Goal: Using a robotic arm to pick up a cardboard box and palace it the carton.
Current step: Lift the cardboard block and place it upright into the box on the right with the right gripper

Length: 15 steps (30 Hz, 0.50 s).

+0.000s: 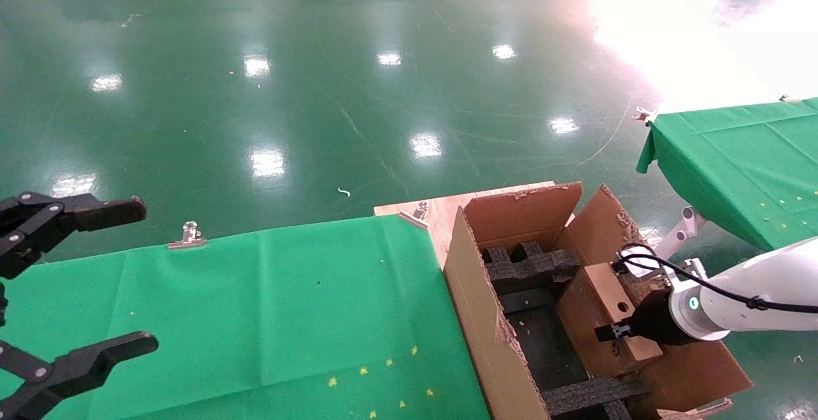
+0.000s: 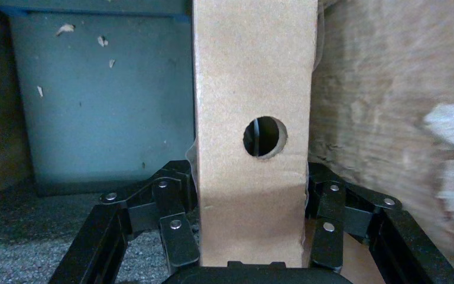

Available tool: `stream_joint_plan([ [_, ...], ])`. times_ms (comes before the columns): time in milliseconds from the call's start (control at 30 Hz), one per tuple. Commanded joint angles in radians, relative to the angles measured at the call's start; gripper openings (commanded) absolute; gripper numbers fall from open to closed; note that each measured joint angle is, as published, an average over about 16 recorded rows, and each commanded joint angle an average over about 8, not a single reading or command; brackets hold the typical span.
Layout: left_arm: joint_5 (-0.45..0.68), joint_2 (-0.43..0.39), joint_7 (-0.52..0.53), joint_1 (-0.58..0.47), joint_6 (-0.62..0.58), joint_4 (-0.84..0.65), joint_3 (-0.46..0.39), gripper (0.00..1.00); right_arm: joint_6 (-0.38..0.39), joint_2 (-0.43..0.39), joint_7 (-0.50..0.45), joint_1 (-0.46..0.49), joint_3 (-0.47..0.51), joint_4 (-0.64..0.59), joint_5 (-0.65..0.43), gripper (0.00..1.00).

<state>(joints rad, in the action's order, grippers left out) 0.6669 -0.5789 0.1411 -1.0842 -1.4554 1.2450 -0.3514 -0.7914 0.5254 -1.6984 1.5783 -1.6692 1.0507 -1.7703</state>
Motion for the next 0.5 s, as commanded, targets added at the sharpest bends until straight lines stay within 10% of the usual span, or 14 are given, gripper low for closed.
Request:
stream_joint_plan([
  [33, 0.0, 0.0, 0.0, 0.0, 0.0, 0.0, 0.0, 1.0, 0.002, 0.011, 0.011, -0.007, 0.0, -0.021, 0.012, 0.26],
  [233, 0.0, 0.0, 0.0, 0.0, 0.0, 0.0, 0.0, 1.0, 0.0, 0.024, 0.031, -0.014, 0.003, -0.045, 0.037, 0.98],
  [500, 0.0, 0.0, 0.0, 0.0, 0.0, 0.0, 0.0, 1.0, -0.001, 0.022, 0.029, -0.012, 0.003, -0.041, 0.036, 1.0],
])
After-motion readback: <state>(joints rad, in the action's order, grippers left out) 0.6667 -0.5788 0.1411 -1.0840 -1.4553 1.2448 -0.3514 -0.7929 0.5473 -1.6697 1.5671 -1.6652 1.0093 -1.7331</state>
